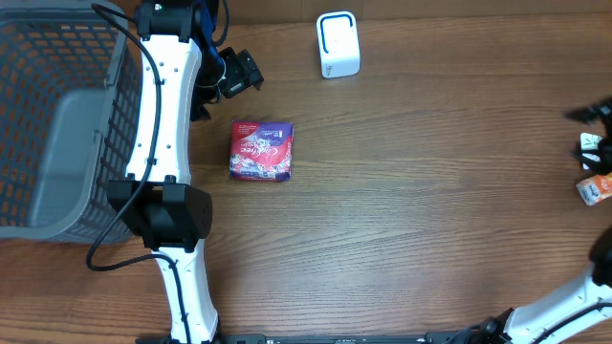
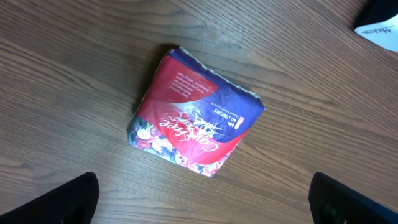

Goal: Scan the item barcode
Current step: 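Reach the right gripper to the purple Carefree pack and grasp it, then lift the Carefree pack and turn it with the right gripper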

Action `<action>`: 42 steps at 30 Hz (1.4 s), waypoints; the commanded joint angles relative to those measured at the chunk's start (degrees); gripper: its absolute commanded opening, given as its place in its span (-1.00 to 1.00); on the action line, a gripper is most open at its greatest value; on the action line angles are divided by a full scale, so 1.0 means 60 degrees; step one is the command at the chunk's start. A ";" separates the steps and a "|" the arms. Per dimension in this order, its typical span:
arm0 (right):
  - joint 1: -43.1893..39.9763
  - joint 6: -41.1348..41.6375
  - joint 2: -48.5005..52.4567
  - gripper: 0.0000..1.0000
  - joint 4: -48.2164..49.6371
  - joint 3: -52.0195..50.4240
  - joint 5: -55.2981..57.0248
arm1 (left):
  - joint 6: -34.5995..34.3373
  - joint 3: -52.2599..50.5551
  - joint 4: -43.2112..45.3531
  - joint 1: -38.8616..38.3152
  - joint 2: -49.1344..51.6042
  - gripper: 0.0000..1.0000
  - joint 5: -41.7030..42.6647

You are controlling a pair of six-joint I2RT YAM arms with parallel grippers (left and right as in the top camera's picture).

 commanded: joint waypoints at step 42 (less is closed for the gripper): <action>1.3085 0.6466 0.2244 -0.53 0.6983 -0.1322 0.5501 | 0.0124 0.0004 -0.0025 -0.0025 0.0076 1.00 -0.0004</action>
